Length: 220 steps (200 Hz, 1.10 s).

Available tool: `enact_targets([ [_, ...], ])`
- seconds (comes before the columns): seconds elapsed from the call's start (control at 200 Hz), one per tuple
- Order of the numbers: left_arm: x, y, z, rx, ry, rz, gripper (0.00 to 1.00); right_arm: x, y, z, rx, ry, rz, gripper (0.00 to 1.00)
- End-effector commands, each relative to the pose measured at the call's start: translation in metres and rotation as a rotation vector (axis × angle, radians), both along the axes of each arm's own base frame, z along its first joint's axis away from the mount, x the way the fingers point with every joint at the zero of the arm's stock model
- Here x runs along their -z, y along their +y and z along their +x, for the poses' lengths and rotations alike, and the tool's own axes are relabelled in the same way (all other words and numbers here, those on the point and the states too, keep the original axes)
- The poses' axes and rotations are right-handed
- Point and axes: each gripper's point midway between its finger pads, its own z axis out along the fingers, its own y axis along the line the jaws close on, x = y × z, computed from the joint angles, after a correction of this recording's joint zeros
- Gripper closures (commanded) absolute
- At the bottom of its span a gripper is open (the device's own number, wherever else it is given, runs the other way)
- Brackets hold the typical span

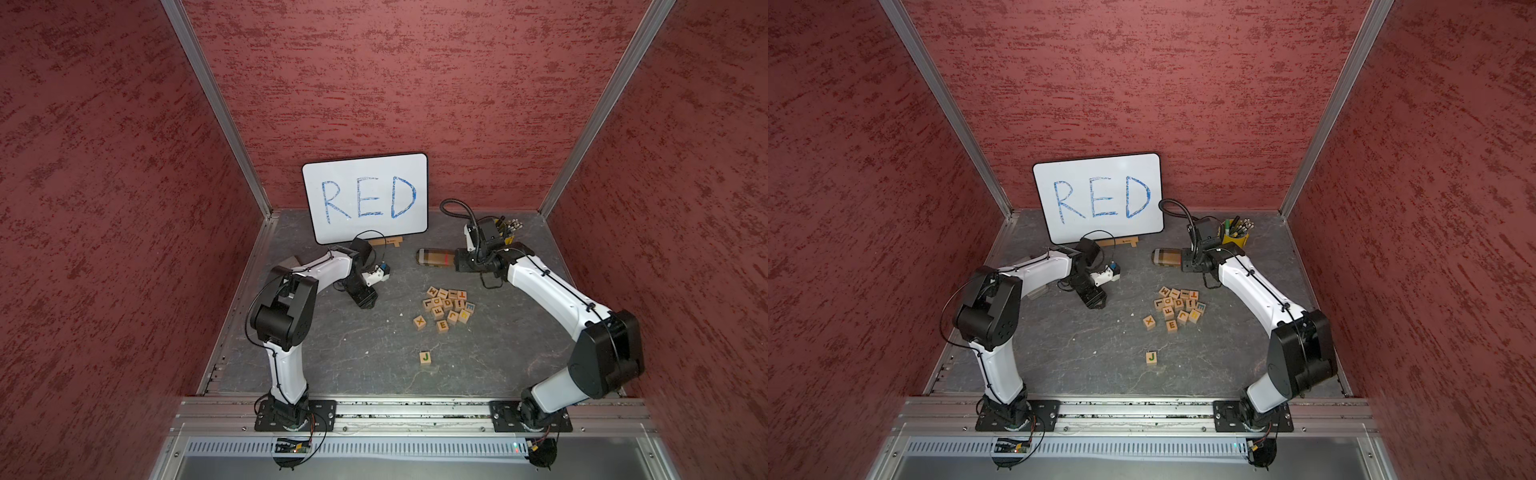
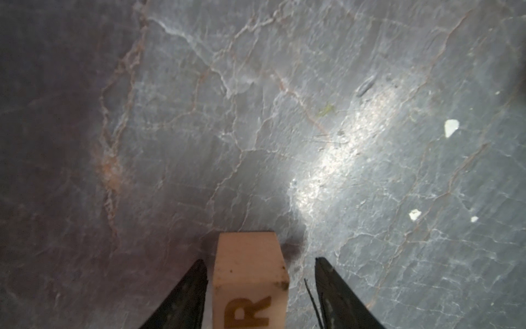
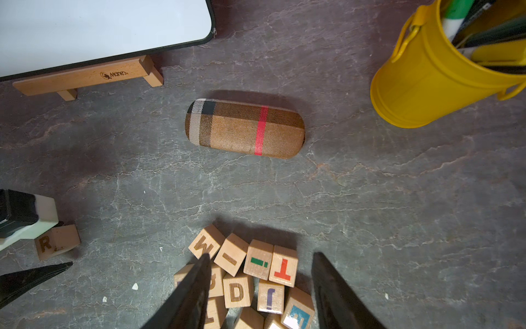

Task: Assemble the uppercase word "red" with letter blocks
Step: Pick up the letter block from the center of the board.

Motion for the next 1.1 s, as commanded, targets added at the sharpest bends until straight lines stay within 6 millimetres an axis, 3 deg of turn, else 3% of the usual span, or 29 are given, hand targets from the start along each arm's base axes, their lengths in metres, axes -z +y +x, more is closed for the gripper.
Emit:
enact_targets([
  [0.0,0.006,0.0,0.004,0.029,-0.032,0.016,0.46,-0.008,0.003,0.007,-0.006,-0.026,0.019,0.41],
  [0.16,0.008,0.002,0.005,0.04,-0.04,0.031,0.48,-0.008,0.002,0.006,-0.006,-0.023,0.014,0.42],
  [0.256,0.008,0.001,0.005,0.047,-0.043,0.029,0.58,-0.009,0.001,0.007,-0.005,-0.023,0.01,0.42],
  [0.371,0.008,0.002,0.006,0.057,-0.048,0.04,0.8,-0.008,0.001,0.009,-0.008,-0.016,-0.003,0.42],
  [0.511,0.009,0.006,0.002,0.081,-0.042,0.055,0.92,-0.011,0.001,0.011,-0.01,-0.017,-0.005,0.42],
  [0.742,0.001,0.028,-0.011,0.139,-0.087,0.075,0.9,-0.008,-0.001,0.011,-0.006,-0.012,-0.01,0.42],
  [0.982,-0.022,0.058,-0.018,0.14,-0.085,0.037,0.89,-0.003,0.003,0.015,-0.009,-0.003,0.009,0.42],
  [1.097,-0.021,0.071,-0.025,0.172,-0.098,0.057,0.89,0.003,0.005,0.017,-0.01,0.011,0.014,0.42],
])
